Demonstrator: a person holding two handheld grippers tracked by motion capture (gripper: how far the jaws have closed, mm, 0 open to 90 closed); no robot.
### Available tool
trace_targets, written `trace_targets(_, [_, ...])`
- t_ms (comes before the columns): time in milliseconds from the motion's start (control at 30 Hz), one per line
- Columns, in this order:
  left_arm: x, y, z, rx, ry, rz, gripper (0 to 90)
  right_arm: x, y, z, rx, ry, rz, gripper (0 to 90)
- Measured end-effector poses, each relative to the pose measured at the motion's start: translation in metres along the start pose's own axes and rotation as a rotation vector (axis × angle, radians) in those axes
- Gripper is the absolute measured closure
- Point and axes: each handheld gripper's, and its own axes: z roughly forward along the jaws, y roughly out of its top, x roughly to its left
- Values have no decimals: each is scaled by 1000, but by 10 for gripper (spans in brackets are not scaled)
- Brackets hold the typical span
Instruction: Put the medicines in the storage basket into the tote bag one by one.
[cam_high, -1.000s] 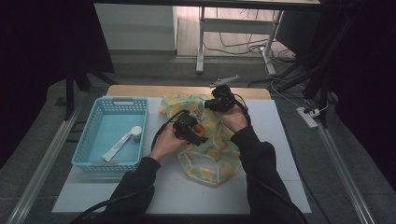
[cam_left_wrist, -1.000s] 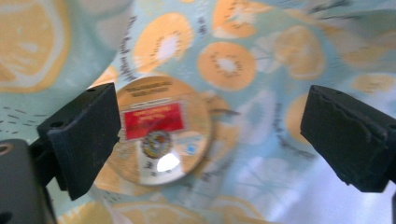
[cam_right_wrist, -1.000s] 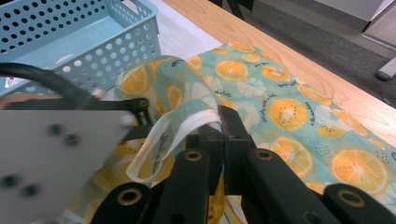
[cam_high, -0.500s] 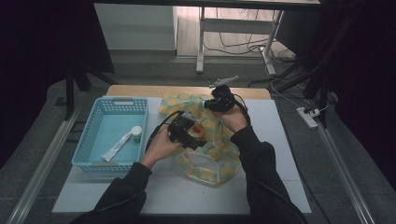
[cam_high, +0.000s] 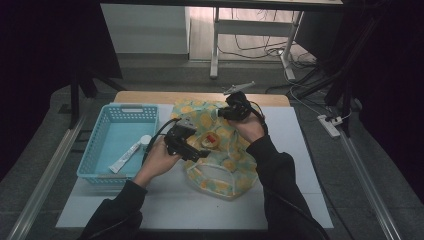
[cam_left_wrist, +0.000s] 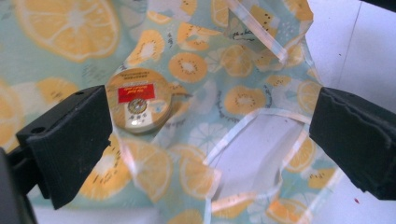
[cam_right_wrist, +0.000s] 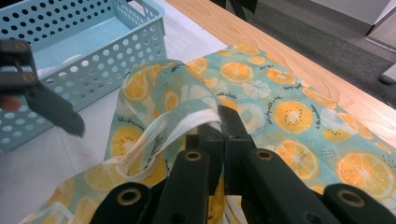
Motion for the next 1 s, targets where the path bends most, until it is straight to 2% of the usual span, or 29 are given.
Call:
trace_targets(133, [6,-8,-11,-2,-2,-12,3,0,-1,0,0,0,-5,886])
trace_targets(400, [15,-23,-26,-8,-32,-46,7,2,-1,-2,-3,5,-10,886])
trace_targets(600, [20,-30,-38,-10,-29,-58,3,3,-1,-3,-7,5,-11,886])
trace_targets(733, [24,-38,-53,-16,12,-64,0,5,-1,-3,-7,6,-18,886])
trace_targets(833, [27,-44,-63,-29,41,-96,0,5,-2,-3,-6,8,-21,886])
trace_targets(1000, [36,-56,-79,-30,95,-123,0,6,-2,-4,-6,7,-20,886])
